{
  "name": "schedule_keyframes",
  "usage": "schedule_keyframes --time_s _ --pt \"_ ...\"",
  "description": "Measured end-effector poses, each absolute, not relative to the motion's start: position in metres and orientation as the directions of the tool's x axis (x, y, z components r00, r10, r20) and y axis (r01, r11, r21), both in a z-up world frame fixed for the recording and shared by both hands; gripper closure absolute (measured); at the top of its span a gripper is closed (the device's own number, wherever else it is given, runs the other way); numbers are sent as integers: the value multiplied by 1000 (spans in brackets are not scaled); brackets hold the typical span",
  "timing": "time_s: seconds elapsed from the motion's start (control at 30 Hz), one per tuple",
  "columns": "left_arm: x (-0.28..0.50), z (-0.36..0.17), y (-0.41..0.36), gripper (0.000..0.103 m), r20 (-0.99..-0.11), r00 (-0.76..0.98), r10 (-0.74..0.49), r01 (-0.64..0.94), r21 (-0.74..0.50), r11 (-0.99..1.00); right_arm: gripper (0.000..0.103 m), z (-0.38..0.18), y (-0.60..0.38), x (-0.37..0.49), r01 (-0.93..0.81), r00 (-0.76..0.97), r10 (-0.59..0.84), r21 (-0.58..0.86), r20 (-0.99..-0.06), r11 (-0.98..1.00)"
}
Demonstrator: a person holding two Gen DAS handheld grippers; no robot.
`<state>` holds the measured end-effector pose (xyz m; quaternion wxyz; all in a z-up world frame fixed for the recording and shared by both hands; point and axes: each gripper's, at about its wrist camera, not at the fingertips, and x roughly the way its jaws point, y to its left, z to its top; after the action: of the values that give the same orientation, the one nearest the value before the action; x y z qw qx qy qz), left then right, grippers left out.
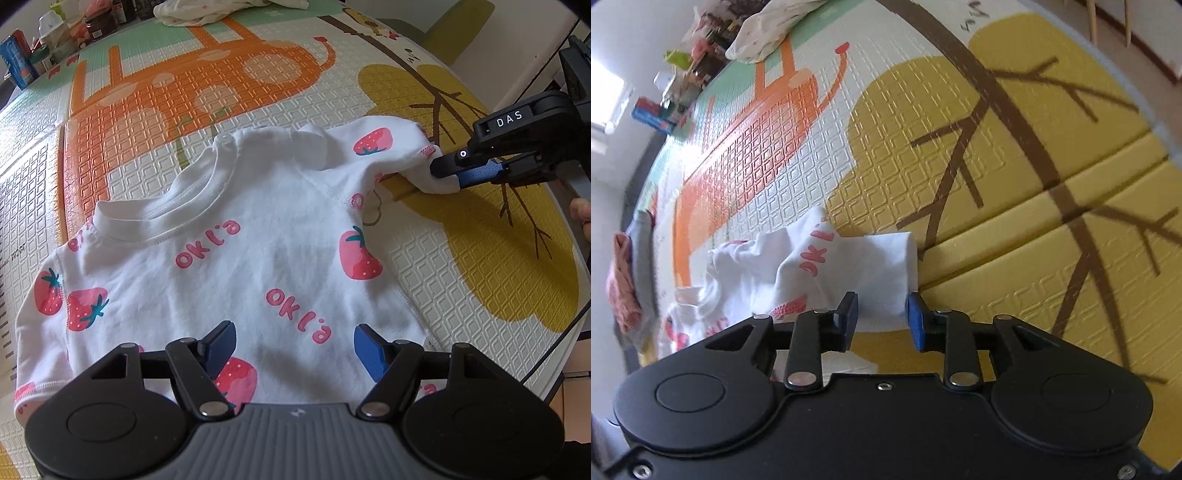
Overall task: Fold clothes
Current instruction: 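Pull the sleeve outward from the body with the right gripper to straighten it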
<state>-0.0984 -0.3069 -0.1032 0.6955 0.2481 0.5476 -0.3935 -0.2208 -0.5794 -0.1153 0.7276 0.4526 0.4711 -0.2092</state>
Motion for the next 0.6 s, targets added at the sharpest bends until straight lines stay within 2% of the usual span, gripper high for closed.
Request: schedule_keyframes --time_s 0.5,0.6 --pt "-101 -115 -305 30 -962 77 -260 818 -88 569 74 -148 -596 -238 678 661 228 699 -715 228" --pt "-102 -115 -305 30 -962 78 -261 818 -88 569 81 -148 -595 -233 672 661 230 699 -715 242"
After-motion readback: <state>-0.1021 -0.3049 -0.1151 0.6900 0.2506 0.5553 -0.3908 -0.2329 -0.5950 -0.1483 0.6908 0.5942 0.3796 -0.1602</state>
